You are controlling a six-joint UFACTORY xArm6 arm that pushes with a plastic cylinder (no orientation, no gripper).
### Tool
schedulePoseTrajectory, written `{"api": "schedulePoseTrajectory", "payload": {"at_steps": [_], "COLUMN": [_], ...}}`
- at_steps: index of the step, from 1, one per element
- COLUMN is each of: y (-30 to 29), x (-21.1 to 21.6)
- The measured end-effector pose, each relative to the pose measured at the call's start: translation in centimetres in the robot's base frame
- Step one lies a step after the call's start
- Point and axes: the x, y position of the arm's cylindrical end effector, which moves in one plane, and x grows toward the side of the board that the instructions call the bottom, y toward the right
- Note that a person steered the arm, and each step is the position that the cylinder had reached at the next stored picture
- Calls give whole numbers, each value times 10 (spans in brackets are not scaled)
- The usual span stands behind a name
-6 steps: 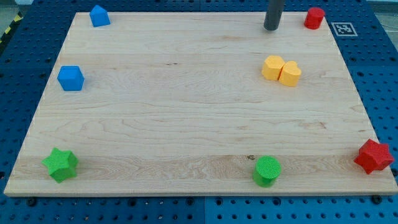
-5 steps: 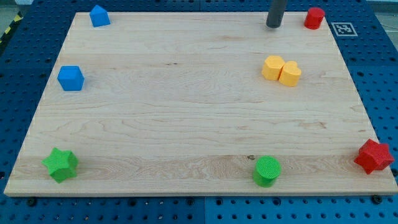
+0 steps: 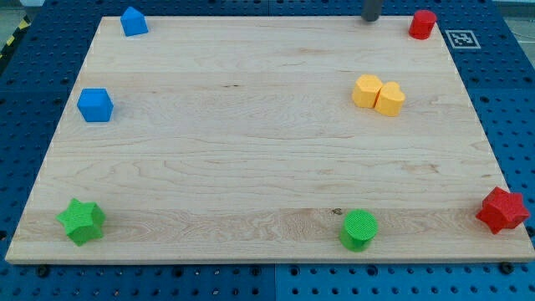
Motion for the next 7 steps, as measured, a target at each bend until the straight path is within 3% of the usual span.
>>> {"api": "schedulePoseTrajectory", "payload": {"at_steps": [2,3,5,7], "y": [76,77,-19,5], "x": [15,15,36,72]}}
